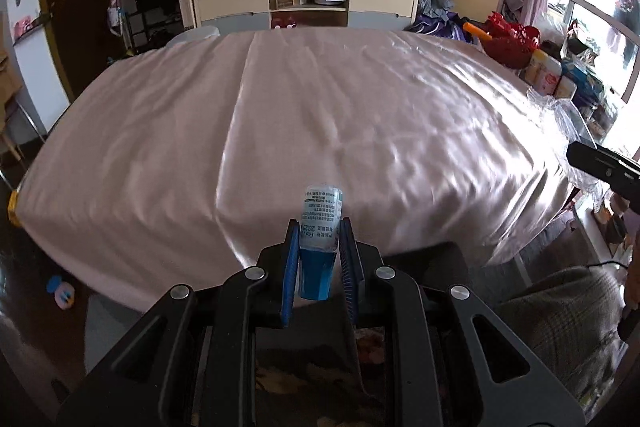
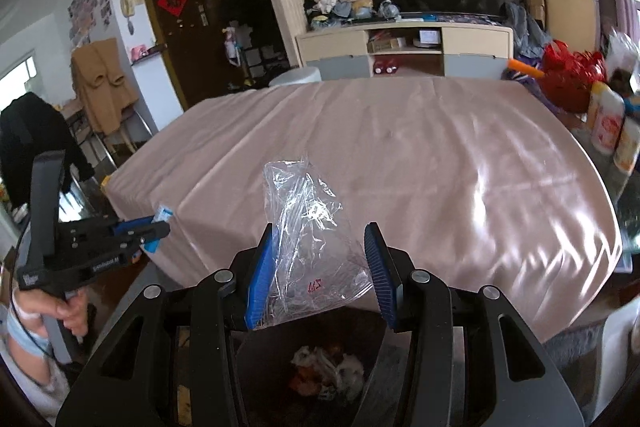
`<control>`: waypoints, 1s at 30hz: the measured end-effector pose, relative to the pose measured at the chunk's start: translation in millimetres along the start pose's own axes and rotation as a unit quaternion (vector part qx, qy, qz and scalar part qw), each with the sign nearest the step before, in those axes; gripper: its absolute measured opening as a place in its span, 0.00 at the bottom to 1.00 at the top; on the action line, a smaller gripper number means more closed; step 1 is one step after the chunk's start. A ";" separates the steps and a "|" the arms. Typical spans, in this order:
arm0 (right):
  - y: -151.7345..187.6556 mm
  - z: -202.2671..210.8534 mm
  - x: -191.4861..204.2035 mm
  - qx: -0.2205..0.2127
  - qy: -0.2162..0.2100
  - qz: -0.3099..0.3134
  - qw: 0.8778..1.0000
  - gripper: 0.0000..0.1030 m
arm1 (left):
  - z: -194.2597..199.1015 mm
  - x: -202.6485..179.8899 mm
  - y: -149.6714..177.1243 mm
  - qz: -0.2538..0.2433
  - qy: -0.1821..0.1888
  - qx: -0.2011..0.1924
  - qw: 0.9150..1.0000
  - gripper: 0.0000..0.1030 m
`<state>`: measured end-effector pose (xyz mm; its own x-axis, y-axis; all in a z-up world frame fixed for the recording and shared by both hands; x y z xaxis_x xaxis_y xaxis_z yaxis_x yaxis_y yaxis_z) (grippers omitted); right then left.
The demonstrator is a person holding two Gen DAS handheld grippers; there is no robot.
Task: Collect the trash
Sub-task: 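Carry the bottle and plastic bag to the black bin and open both tools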
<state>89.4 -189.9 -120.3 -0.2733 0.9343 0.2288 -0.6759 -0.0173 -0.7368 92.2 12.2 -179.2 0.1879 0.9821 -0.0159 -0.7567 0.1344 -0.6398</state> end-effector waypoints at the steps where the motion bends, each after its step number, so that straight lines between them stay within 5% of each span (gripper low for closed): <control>1: 4.4 -0.2 -0.1 -0.001 0.004 0.000 1.000 0.44 | -2.1 -2.1 5.9 0.000 -0.001 -0.001 1.000 0.18; 9: 68.9 -34.9 5.0 0.061 -0.001 -0.017 0.998 0.44 | -29.4 -28.2 65.5 0.008 0.024 0.022 0.999 0.17; 18: 134.2 -81.7 -2.3 0.135 0.001 -0.064 0.989 0.44 | -83.6 -54.4 119.4 -0.008 0.046 0.093 0.995 0.17; 30: 152.6 -97.0 -9.4 0.175 0.020 -0.091 0.980 0.44 | -116.8 -82.6 137.2 -0.027 0.089 0.138 0.986 0.17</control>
<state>55.2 -166.9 -296.6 -0.1034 0.9465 0.3057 -0.9063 0.0370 -0.4210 46.1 -65.9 -355.4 0.3214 0.9368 -0.1382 -0.8797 0.2414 -0.4096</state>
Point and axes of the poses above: each gripper's, at about its wrist camera, not at the fingertips, and z roughly against the way its jaws point, x to its left, y to its underside, the point moved 10 cm from there along -z, roughly the way its jaws point, and after that the axes turned 4 degrees about x, right-handed, at the moved point
